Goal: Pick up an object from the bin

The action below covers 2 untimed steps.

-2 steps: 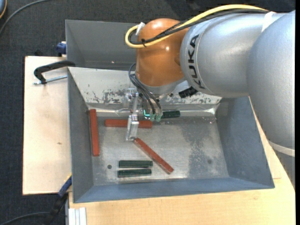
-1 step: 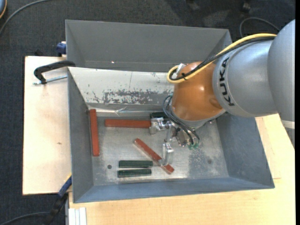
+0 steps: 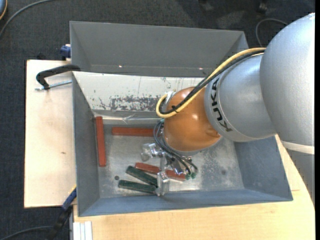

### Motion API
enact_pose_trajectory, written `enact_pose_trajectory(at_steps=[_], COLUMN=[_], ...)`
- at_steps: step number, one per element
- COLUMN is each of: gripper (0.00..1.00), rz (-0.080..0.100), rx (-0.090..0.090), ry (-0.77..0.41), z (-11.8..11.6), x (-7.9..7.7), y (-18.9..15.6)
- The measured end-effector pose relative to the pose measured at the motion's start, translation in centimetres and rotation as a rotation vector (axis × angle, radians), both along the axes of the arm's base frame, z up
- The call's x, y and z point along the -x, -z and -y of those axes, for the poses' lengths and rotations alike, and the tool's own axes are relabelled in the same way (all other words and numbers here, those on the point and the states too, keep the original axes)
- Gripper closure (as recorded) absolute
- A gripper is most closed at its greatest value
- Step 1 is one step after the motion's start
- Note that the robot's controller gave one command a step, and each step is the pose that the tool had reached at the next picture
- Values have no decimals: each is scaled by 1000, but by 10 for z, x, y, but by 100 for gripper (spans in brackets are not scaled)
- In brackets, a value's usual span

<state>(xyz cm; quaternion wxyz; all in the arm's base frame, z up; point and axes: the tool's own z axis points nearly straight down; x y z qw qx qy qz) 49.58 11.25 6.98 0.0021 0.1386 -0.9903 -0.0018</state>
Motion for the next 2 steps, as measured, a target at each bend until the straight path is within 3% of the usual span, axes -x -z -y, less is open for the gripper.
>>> enact_pose_trajectory(at_steps=[1, 2], gripper=[100, 100], rz=[4, 20], rx=[2, -1], ry=[7, -18], z=[3, -8], x=[-2, -36], y=[-1, -154])
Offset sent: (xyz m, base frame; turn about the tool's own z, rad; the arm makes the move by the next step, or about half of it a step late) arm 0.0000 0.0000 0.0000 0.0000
